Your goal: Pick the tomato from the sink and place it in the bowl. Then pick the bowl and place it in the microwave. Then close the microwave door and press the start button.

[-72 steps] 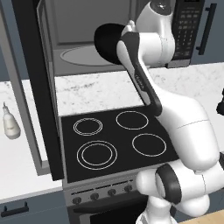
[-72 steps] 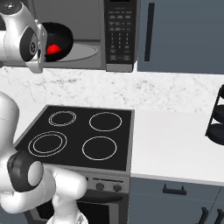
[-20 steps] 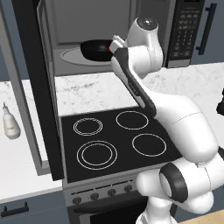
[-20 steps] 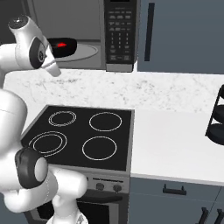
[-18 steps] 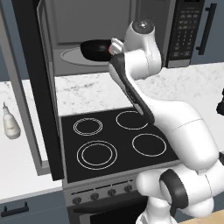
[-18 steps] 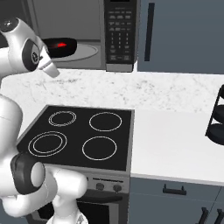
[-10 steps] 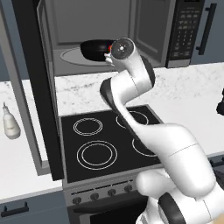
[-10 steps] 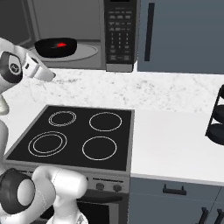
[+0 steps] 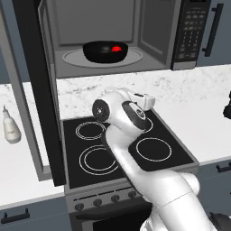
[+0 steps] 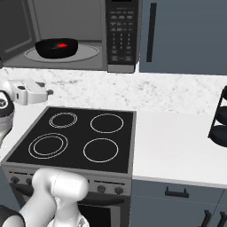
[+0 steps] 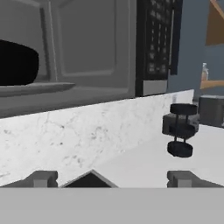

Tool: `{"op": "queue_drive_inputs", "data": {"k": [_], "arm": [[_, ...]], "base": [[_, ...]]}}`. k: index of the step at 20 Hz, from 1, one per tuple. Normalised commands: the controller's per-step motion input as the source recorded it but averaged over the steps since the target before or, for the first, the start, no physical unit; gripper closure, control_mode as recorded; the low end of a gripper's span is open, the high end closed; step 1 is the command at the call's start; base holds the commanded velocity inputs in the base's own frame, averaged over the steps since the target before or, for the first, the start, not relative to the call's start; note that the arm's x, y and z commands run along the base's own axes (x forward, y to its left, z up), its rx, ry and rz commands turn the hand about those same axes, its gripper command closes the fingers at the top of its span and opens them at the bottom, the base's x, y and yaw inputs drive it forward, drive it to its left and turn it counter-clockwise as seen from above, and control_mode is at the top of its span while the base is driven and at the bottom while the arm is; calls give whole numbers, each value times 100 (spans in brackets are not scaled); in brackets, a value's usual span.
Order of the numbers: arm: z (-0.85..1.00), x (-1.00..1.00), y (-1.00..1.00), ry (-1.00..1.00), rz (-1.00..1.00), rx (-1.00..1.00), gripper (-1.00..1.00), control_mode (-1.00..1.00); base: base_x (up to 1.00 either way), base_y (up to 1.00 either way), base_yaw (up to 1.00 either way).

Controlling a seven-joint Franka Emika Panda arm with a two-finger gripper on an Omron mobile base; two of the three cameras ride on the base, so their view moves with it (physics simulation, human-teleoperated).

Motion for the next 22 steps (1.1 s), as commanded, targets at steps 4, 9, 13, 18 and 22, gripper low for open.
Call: {"op": "queue_drive_inputs", "data": {"k": [4,9,13,18,22], "arm": [[-42,-45,19,-10,-1,-39,-100,-100],[-33,-6,85,-13,-4,-40,-100,-100],[-13,0,100,-5,-12,-31,-100,-100],[0,0,100,-5,-18,-19,-100,-100],[0,0,100,-1,-19,-14,-100,-100]], "base": [[0,0,0],[0,0,0],[0,0,0],[0,0,0],[0,0,0]]}}
